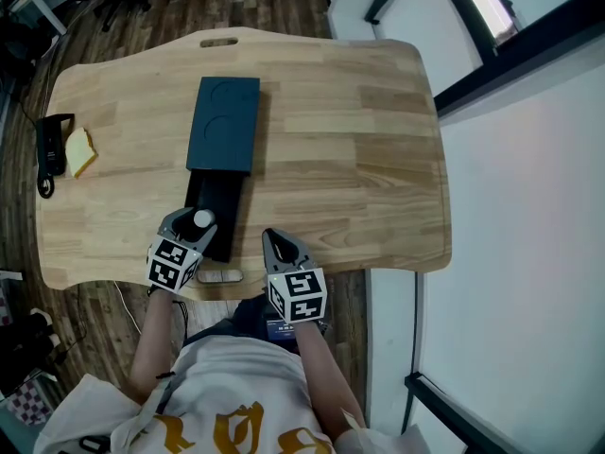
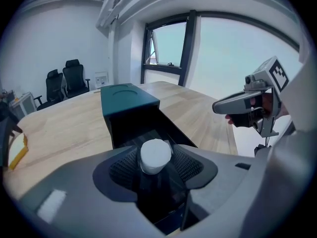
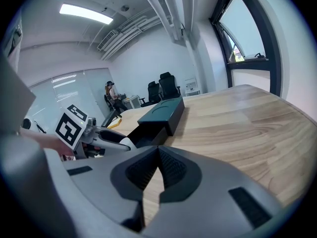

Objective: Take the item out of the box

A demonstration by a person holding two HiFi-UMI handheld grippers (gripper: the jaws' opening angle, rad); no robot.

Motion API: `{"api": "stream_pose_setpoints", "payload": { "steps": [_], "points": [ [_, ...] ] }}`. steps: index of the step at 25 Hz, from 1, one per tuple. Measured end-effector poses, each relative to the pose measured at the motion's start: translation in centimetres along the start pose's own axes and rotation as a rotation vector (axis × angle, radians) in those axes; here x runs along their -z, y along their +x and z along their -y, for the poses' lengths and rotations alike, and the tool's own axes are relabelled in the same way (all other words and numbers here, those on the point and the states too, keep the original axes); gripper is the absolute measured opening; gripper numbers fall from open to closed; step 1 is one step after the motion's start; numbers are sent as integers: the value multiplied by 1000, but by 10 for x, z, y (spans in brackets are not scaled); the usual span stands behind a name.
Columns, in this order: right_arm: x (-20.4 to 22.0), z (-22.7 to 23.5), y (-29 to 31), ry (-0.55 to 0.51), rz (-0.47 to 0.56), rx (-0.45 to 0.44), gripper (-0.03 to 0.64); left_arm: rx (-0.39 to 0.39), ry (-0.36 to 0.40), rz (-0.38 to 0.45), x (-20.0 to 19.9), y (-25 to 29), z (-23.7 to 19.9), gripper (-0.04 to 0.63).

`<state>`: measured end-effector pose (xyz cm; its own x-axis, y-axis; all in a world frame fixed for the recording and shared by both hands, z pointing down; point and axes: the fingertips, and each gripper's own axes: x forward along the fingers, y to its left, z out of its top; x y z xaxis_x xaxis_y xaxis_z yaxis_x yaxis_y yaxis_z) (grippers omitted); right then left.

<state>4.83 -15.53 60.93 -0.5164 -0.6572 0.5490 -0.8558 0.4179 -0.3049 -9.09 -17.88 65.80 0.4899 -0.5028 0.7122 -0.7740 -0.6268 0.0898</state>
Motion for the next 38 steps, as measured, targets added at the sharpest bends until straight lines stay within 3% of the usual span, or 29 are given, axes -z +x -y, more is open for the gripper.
{"api": "stream_pose_setpoints", "payload": {
  "steps": [7,19,27,38],
  "points": [
    [-5,12,-4,9,5,16,6,-11,39,-56,5,6,-2,201],
    [-9,19,-8,12,15,33,5,-5,18,-48,4,5,-3,187],
    [-21,17,-13,-14,30,58,6,-2,9,19,-13,-11,2,187],
    [-51,9,-35,-47,117,100,6,-19,3,212,-69,-54,6,186]
  ]
}}
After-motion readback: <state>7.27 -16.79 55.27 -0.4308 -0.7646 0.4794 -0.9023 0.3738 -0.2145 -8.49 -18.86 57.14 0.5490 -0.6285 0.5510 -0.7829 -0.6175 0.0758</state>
